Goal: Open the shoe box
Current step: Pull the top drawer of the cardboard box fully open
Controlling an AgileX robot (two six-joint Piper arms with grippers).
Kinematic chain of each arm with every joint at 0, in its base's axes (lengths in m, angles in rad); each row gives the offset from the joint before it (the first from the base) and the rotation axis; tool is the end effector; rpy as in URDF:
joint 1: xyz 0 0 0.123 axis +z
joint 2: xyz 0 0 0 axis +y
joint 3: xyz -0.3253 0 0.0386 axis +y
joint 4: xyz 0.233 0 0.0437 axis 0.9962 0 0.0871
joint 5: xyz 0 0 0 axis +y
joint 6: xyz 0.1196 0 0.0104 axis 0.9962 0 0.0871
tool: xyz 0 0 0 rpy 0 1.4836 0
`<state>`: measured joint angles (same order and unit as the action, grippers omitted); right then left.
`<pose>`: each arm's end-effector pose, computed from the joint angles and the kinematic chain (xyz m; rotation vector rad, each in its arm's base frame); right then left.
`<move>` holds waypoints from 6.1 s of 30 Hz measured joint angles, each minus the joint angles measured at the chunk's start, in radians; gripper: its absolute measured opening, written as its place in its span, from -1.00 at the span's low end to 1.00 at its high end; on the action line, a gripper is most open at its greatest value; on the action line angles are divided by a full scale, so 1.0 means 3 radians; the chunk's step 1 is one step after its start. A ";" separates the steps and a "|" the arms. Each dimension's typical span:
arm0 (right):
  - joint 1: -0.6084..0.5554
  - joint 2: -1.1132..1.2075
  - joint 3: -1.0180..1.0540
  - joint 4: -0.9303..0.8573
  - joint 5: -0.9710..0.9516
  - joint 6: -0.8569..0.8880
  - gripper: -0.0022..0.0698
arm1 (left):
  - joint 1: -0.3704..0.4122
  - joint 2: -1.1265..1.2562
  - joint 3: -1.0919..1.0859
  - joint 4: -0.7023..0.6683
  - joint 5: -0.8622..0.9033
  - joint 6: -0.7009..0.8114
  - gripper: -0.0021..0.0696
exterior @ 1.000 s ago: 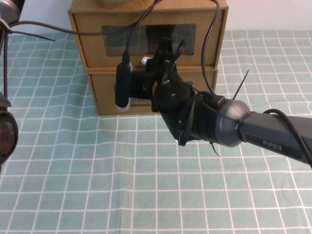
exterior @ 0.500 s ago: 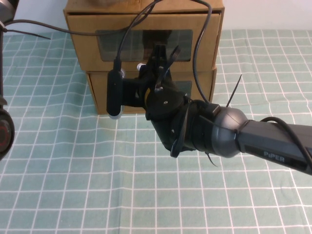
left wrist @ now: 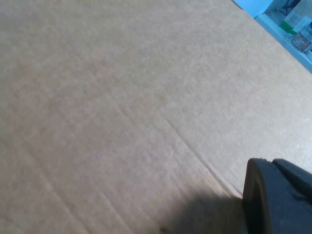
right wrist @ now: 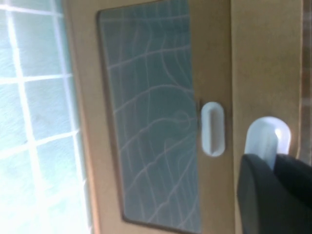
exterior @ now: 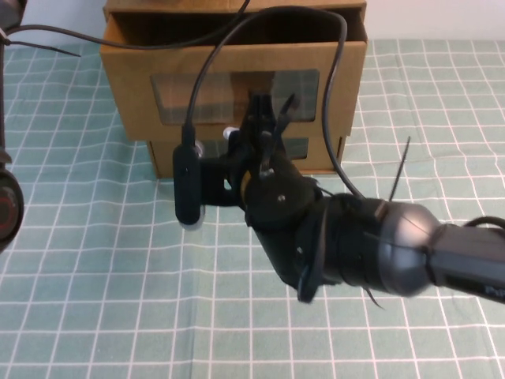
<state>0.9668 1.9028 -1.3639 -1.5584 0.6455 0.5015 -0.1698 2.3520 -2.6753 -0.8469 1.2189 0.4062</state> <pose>0.3155 0.3300 0.2932 -1.4442 1.3862 -0.7077 0.5093 -0.1730 0.3903 0.6417 2.0581 -0.9371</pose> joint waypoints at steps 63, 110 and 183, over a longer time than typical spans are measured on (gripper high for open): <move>0.0564 -0.2316 0.0780 0.1514 -0.0807 0.0076 -0.76 | 0.0041 -0.0704 -0.0833 0.0716 0.0176 -0.0485 -0.96; 0.0564 -0.5204 0.1957 0.2675 0.0684 -0.0265 -0.98 | 0.0052 -0.6183 0.5339 0.1976 -0.0559 -0.0368 -0.96; 0.0564 -0.5234 0.3092 0.2767 -0.0079 -0.0265 -0.98 | 0.0052 -0.7867 0.9006 0.2724 -0.2777 -0.0891 -0.96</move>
<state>1.1360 0.3326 -0.4365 -0.7283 0.6218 0.4222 -0.1541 -0.0080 0.0266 -0.0298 0.3858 0.1388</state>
